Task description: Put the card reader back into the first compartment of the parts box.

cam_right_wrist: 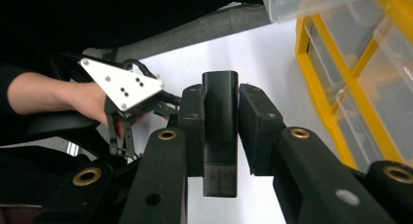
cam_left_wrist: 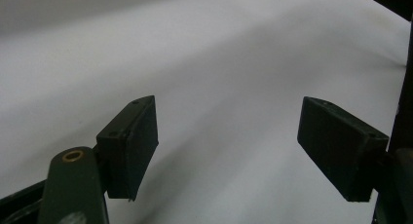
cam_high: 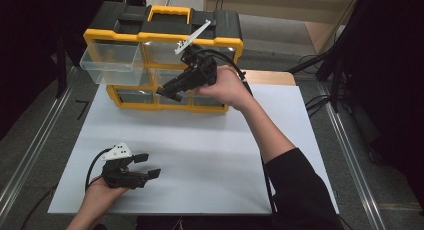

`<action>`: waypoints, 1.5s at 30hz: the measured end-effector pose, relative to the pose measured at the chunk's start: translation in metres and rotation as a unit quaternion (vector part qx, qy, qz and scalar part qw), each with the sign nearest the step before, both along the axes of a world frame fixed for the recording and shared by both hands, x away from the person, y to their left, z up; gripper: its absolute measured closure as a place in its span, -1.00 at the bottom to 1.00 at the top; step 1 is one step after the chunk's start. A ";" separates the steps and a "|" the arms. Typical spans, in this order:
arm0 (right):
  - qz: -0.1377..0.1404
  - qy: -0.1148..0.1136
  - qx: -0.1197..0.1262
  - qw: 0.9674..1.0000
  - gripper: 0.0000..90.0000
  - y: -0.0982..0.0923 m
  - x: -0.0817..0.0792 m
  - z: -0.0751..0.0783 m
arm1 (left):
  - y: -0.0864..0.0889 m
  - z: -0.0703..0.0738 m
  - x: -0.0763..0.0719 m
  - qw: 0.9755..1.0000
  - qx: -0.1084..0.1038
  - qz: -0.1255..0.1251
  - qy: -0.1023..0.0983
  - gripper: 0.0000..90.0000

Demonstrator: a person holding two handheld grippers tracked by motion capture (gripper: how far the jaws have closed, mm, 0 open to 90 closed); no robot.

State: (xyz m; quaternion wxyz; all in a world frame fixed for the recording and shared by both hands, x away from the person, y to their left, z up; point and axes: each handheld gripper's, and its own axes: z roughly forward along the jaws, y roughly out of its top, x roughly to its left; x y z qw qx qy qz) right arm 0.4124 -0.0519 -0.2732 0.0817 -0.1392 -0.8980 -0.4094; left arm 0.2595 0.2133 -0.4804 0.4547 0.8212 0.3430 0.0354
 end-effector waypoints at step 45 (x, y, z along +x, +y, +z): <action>-0.016 -0.019 0.000 1.000 0.57 0.059 0.037 0.093 | 0.000 0.000 0.001 1.000 -0.005 -0.003 0.003 -0.46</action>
